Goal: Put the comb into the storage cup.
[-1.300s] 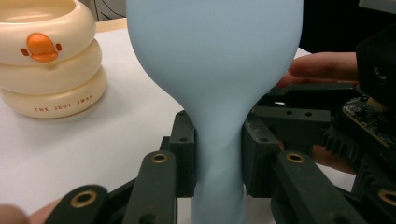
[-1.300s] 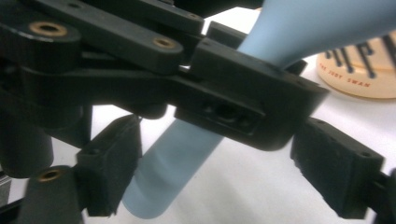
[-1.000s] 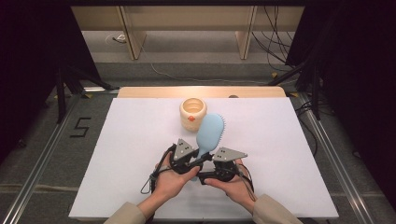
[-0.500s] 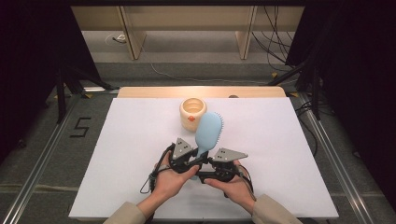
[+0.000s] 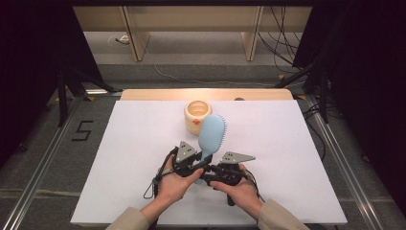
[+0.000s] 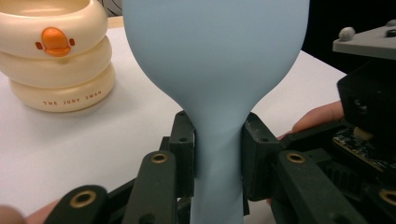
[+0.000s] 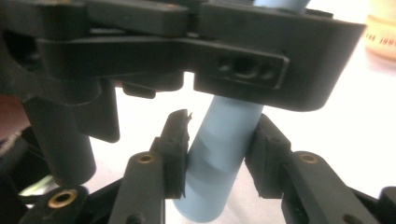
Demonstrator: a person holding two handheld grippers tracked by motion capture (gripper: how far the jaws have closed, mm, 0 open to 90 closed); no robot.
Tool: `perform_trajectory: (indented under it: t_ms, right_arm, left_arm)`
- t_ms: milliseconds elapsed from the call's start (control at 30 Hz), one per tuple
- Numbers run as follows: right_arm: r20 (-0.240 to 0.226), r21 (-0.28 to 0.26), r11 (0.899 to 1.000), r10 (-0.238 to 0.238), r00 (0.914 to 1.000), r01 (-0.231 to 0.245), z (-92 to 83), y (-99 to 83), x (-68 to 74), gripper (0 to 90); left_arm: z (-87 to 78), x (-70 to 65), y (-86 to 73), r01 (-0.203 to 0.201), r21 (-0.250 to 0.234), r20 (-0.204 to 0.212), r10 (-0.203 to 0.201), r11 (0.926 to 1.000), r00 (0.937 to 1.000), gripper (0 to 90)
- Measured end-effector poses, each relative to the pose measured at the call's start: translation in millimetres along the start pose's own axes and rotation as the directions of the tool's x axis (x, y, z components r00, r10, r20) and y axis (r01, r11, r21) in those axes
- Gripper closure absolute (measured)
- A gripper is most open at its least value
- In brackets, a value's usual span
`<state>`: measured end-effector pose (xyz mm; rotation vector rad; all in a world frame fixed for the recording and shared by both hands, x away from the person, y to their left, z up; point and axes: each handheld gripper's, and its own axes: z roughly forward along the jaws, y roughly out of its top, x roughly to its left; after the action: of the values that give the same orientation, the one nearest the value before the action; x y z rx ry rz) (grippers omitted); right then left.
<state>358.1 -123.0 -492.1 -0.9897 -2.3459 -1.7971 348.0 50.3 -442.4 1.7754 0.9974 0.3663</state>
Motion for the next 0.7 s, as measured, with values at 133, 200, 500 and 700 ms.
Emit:
perform_trajectory:
  t_ms: [133, 200, 500, 700]
  right_arm:
    - [-0.022, -0.003, 0.998, 0.068, 0.9974, -0.068, 0.3, -0.4, -3.0, 65.4]
    - [-0.037, -0.001, 0.995, 0.103, 0.9940, -0.103, 0.6, -0.3, -4.5, 66.1]
    - [-0.039, 0.032, 0.989, 0.145, 0.9887, -0.144, 0.3, 1.9, -5.5, 66.6]
    - [-0.044, 0.044, 0.985, 0.168, 0.9849, -0.166, -0.5, 3.4, -6.0, 66.7]
  left_arm:
    - [0.4, 0.2, 0.1, -0.002, 0.004, -0.002, 0.002, 1.0000, 1.0000, 68.9]
    - [0.7, 0.3, -0.1, -0.005, 0.007, -0.003, 0.005, 1.0000, 1.0000, 68.8]
    - [1.6, 0.7, -0.9, -0.004, 0.016, -0.002, 0.004, 0.9999, 1.0000, 67.8]
    - [0.9, 1.3, 0.1, -0.002, 0.020, 0.004, 0.002, 0.9998, 1.0000, 66.7]
